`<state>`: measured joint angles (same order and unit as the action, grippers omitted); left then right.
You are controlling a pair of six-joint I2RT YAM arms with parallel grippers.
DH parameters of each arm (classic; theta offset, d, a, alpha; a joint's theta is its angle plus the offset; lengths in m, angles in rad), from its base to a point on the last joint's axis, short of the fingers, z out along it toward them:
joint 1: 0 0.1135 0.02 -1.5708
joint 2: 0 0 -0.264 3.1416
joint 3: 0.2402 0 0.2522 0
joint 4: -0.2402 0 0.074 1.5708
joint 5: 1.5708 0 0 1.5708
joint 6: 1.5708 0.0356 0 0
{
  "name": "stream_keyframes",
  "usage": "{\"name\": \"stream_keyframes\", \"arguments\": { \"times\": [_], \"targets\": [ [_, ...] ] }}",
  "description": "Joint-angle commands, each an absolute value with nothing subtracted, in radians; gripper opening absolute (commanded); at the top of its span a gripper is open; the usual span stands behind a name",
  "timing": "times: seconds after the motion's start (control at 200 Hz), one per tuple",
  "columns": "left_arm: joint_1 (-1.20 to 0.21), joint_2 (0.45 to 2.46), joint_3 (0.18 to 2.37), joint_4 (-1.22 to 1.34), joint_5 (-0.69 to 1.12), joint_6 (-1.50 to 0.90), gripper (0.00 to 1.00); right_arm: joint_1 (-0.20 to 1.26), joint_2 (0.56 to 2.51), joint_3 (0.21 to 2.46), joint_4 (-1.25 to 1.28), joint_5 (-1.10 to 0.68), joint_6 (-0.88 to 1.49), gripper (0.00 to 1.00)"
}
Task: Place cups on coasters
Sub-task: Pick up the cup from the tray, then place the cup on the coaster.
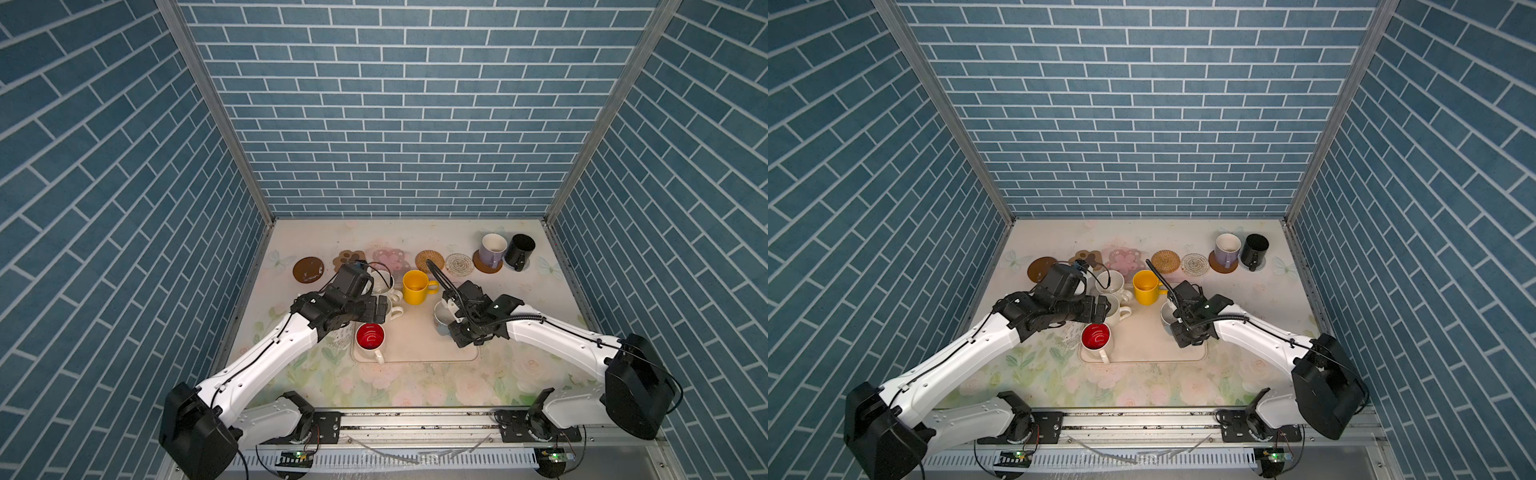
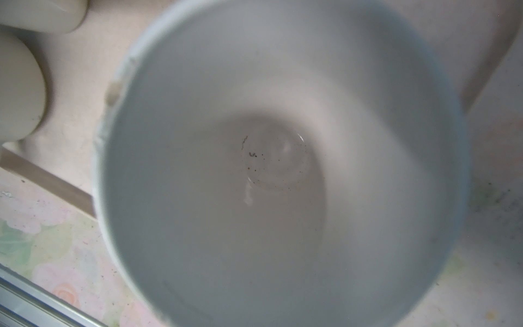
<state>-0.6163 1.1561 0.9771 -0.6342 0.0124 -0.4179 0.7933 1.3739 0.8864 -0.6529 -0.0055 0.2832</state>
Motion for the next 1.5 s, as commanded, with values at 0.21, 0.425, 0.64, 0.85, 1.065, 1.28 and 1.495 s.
{"name": "stream_keyframes", "arguments": {
  "times": [0.21,0.425,0.64,0.85,1.065,1.28,1.495],
  "targets": [
    [-0.622,1.254,1.105,-0.667,0.014,-0.382,0.99,0.749,1.352,1.036,-0.727,0.066,0.292,0.00],
    [-0.622,1.362,1.226,-0.687,0.012,-0.349,0.99,0.652,1.368,1.118,-0.745,0.029,0.256,0.00],
    [-0.617,1.467,1.348,-0.702,-0.008,-0.317,0.99,0.551,1.456,1.230,-0.764,-0.005,0.222,0.00],
    [-0.611,1.573,1.446,-0.714,-0.006,-0.302,0.99,0.467,1.587,1.362,-0.773,-0.023,0.203,0.00],
    [-0.607,1.663,1.529,-0.731,-0.002,-0.293,0.99,0.385,1.714,1.480,-0.769,-0.045,0.192,0.00],
    [-0.606,1.746,1.628,-0.762,-0.012,-0.277,0.99,0.351,1.823,1.588,-0.770,-0.065,0.178,0.00],
    [-0.602,1.805,1.687,-0.777,-0.014,-0.265,0.99,0.338,1.919,1.697,-0.796,-0.042,0.164,0.00]
  ]
}}
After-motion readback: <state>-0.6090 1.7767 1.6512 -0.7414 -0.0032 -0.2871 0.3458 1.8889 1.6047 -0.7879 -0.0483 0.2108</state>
